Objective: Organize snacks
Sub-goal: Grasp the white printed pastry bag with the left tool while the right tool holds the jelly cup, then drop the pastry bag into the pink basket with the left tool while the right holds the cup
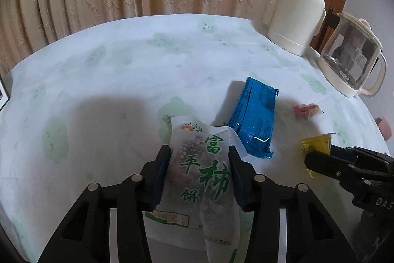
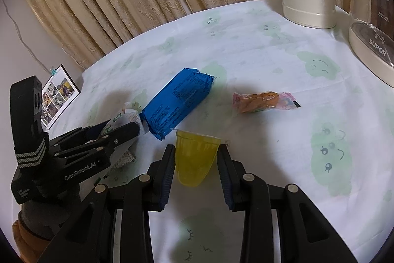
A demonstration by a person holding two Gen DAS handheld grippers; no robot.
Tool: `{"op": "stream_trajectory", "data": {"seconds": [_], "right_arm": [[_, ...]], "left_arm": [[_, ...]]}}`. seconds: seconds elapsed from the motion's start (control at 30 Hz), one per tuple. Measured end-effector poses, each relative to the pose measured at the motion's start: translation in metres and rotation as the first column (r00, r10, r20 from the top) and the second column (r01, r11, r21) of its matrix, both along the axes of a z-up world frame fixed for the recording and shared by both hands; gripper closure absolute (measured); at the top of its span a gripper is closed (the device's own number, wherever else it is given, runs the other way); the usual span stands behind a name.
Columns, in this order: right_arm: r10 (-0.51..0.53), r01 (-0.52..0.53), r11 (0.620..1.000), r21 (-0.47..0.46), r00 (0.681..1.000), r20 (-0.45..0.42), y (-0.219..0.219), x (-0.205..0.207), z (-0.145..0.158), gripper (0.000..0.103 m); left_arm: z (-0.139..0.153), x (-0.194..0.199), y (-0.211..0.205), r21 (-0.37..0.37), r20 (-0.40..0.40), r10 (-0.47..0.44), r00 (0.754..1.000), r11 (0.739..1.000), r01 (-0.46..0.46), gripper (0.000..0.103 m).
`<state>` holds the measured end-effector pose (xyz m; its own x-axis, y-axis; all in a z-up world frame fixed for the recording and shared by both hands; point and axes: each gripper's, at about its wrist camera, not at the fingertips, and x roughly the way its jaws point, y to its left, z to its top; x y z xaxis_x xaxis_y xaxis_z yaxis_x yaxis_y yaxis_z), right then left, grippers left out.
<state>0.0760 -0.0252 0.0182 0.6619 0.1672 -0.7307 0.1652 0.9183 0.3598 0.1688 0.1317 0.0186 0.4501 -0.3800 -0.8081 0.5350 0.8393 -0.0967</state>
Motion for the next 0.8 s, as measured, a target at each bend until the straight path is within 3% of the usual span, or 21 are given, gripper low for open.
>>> {"op": "stream_trajectory", "data": {"seconds": [0.47,0.8], "right_arm": [[0.003,-0.004,1.0,0.007,0.999,0.042,0.003,-0.007,0.008,0.072],[0.033,-0.034,0.999,0.018,0.996,0.077,0.01,-0.012,0.014,0.072]], "left_arm": [[0.04,-0.02,0.039,-0.074,0.052,0.126,0.991,0.99,-0.122,0.058],[0.061,-0.049,0.082,-0.067,0.152,0.277,0.949,0.961,-0.27,0.058]]}}
